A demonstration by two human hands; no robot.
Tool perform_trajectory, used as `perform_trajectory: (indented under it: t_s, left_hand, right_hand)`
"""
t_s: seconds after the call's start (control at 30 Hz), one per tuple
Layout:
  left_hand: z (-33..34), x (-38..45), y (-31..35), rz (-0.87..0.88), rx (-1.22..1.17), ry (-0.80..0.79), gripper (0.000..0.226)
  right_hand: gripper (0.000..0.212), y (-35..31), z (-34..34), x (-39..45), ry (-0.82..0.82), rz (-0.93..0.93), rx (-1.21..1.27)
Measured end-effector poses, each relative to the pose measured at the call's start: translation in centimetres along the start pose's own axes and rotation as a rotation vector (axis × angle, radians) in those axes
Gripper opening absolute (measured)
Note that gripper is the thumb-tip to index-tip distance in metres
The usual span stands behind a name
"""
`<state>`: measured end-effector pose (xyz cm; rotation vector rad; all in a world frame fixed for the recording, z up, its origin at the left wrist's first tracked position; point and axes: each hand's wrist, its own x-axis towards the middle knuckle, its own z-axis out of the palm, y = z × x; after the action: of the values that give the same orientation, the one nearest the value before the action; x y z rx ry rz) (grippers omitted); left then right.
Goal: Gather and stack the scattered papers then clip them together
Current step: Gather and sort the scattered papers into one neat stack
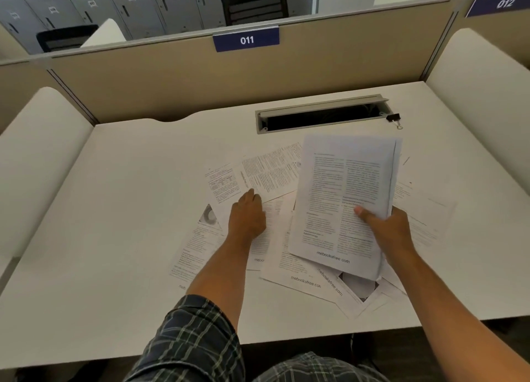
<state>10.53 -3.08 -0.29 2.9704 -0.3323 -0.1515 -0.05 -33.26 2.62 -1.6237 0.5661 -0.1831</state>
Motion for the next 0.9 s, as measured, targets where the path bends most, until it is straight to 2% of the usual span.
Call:
perform_trajectory:
  t_s: [0.13, 0.27, 0.4, 0.7, 0.8, 0.9]
  left_hand:
    - [0.3, 1.2, 1.1, -0.029, 0.078, -0.075, 0.061]
    - [0.6, 2.2, 1.7, -0.065, 0.134, -0.077, 0.057]
    - [0.2, 3.0, 1.5, -0.033, 0.208, -0.048, 0.051]
    - [-0.5, 3.8, 1.2, 0.056, 0.298, -0.028, 0.022]
    - [-1.0, 3.9, 0.8, 0.059, 0.283, 0.014, 0.019]
    - [-1.6, 3.6, 1.1, 0.004, 0.139, 0.144, 0.015]
  right_hand:
    - [0.021, -0.2, 0.1, -0.2, -0.008, 0.018, 0.006]
    - [0.022, 0.0, 0.1, -0.4, 0.001, 0.029, 0.001]
    - [0.023, 0.2, -0.1, -0.4, 0.014, 0.039, 0.006]
    - [0.022, -0.2, -0.5, 0.1, 0.029, 0.043, 0.007]
    - [0.021, -0.2, -0.4, 0.2, 0.033, 0.043, 0.009]
    - [0.021, -0.1, -0.2, 0.4, 0.039, 0.059, 0.029]
